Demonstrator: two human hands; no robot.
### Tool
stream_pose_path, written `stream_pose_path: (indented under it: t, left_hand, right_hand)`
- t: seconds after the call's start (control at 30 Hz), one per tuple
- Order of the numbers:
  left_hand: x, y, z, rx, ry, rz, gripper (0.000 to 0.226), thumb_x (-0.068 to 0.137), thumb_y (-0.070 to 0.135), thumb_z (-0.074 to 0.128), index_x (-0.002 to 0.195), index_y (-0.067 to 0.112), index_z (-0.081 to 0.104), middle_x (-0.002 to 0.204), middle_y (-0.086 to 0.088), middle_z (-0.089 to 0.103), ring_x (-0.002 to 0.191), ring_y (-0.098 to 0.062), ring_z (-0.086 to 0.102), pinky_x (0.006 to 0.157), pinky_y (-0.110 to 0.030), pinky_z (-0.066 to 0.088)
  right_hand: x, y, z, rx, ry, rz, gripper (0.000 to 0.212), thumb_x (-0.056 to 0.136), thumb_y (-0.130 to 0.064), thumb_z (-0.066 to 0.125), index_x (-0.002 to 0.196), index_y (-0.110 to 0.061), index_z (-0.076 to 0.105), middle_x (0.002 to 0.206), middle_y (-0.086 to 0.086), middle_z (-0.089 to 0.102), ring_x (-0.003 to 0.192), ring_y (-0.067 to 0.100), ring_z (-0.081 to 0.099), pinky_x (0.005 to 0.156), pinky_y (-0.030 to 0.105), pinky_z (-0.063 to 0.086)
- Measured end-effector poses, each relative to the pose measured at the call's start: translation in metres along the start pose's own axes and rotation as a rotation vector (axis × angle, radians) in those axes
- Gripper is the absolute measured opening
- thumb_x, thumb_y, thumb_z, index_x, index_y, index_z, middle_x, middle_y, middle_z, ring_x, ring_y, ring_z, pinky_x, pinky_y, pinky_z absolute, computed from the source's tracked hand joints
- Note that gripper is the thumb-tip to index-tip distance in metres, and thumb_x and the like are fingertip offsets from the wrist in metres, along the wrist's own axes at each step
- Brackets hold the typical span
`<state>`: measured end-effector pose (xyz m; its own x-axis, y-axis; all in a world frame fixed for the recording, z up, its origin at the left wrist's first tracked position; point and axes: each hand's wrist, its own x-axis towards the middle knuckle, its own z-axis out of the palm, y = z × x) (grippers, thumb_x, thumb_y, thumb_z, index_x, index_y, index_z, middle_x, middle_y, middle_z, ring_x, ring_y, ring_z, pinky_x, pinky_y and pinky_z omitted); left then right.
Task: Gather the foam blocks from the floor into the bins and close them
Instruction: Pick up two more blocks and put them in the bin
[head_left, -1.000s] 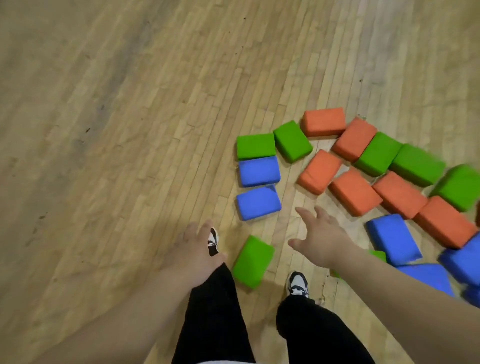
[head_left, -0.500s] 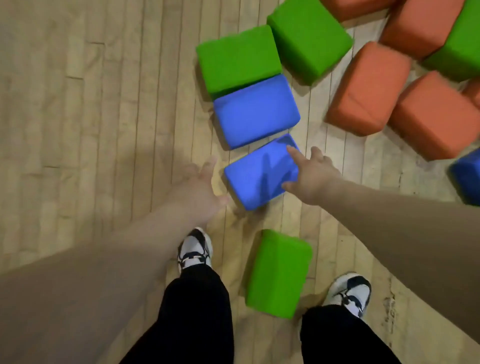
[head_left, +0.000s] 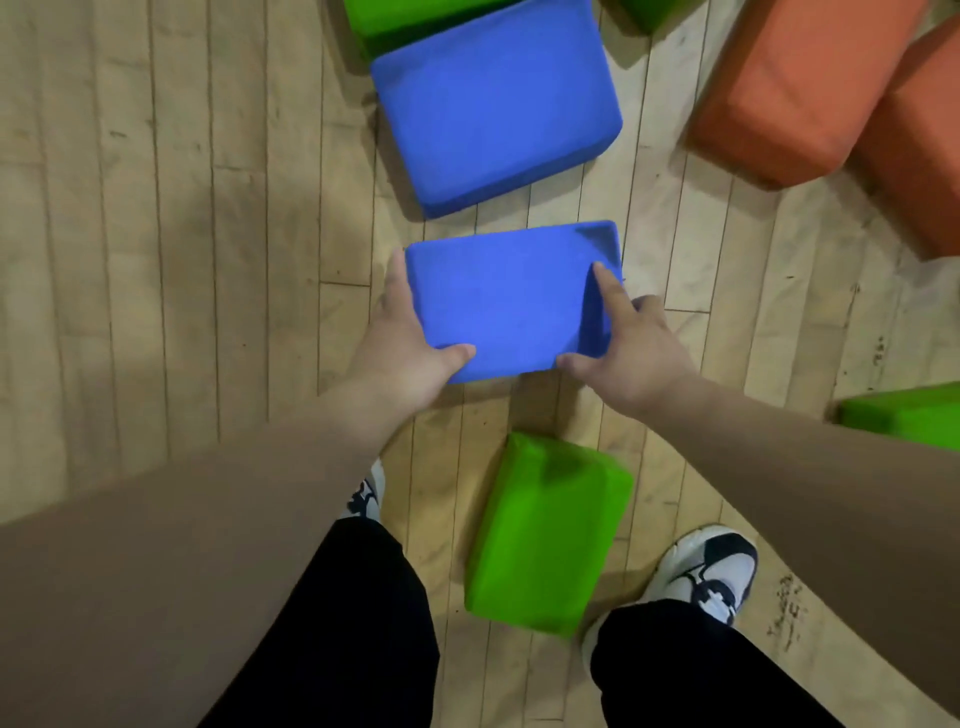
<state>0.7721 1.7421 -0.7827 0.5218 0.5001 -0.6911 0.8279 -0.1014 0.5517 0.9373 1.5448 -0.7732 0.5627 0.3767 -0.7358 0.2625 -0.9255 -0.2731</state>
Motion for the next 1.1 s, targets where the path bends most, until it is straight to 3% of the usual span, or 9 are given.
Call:
stream_pose_path:
  t: [0.13,0.23,0.3,0.37,0.43,0.53,0.67,0.93,1.1]
  left_hand:
    - [-0.033,0.005,-0.035,-0.085,0.066,-0.042,0.115,0.075,0.041,0.086,0.16,0.051,0.009,0.145,0.016,0.049,0.128,-0.006,0.054,0.109,-0.033,0.046]
    - [-0.054,0.01,-0.067,-0.071,0.1,-0.049,0.107,0.073,0.052,0.083,0.153,0.064,0.013,0.143,0.02,0.05,0.13,-0.01,0.053,0.112,-0.04,0.045]
    - [-0.065,0.017,-0.083,0.003,0.112,-0.016,0.103,0.078,0.05,0.082,0.154,0.063,0.013,0.143,0.02,0.043,0.127,-0.006,0.05,0.111,-0.033,0.041]
    - [-0.074,0.023,-0.087,0.157,0.113,0.004,0.098,0.087,0.045,0.077,0.155,0.062,0.009,0.133,0.013,0.033,0.111,-0.006,0.05,0.098,-0.025,0.038]
    - [-0.079,0.028,-0.083,0.313,0.119,-0.001,0.094,0.09,0.048,0.071,0.154,0.063,0.002,0.13,0.008,0.026,0.103,-0.013,0.049,0.09,-0.026,0.037]
    - [-0.08,0.024,-0.076,0.374,0.147,0.012,0.092,0.092,0.051,0.064,0.155,0.061,-0.003,0.131,0.007,0.026,0.1,-0.015,0.047,0.086,-0.029,0.037]
    - [-0.082,0.013,-0.072,0.369,0.168,0.068,0.093,0.093,0.049,0.064,0.154,0.061,-0.004,0.126,0.012,0.025,0.102,-0.009,0.042,0.087,-0.028,0.036]
    - [-0.077,0.002,-0.085,0.366,0.155,0.018,0.096,0.091,0.05,0.064,0.152,0.063,-0.009,0.13,0.009,0.029,0.11,-0.015,0.048,0.092,-0.032,0.039]
    - [-0.079,0.015,-0.08,0.407,0.144,0.018,0.094,0.093,0.053,0.063,0.148,0.067,-0.013,0.131,0.011,0.026,0.113,-0.019,0.05,0.091,-0.035,0.044]
  right_hand:
    - [-0.032,-0.009,0.017,0.196,-0.019,-0.057,0.115,0.077,-0.052,0.082,0.16,-0.046,0.002,0.147,0.001,0.044,0.129,0.023,0.051,0.104,0.037,0.043]
    - [-0.056,-0.016,0.033,0.285,-0.116,-0.111,0.121,0.075,-0.047,0.086,0.158,-0.051,-0.002,0.153,-0.007,0.048,0.127,0.019,0.059,0.107,0.04,0.048]
    - [-0.067,-0.019,0.042,0.239,-0.192,-0.141,0.124,0.078,-0.045,0.085,0.157,-0.049,-0.01,0.159,-0.006,0.041,0.136,0.02,0.052,0.11,0.039,0.045]
    - [-0.069,-0.016,0.05,0.158,-0.217,-0.135,0.129,0.077,-0.045,0.085,0.158,-0.043,-0.015,0.164,-0.002,0.028,0.145,0.022,0.039,0.114,0.037,0.038]
    - [-0.063,-0.006,0.056,0.006,-0.25,-0.078,0.137,0.072,-0.052,0.086,0.157,-0.04,-0.022,0.162,0.003,0.024,0.146,0.029,0.034,0.115,0.043,0.037]
    - [-0.053,0.014,0.069,-0.281,-0.363,-0.007,0.145,0.066,-0.062,0.086,0.157,-0.036,-0.024,0.161,0.007,0.026,0.145,0.033,0.034,0.114,0.049,0.037]
    - [-0.041,0.037,0.076,-0.2,-0.481,0.014,0.146,0.062,-0.056,0.092,0.158,-0.04,-0.017,0.155,0.01,0.041,0.138,0.034,0.047,0.11,0.047,0.044]
    - [-0.053,0.038,0.079,-0.144,-0.481,-0.033,0.126,0.062,-0.078,0.075,0.152,-0.059,-0.011,0.146,0.007,0.05,0.129,0.033,0.051,0.103,0.047,0.048]
    - [-0.085,0.014,0.045,0.009,-0.351,0.025,0.112,0.08,-0.066,0.073,0.153,-0.061,-0.011,0.14,0.01,0.042,0.117,0.035,0.057,0.099,0.047,0.051]
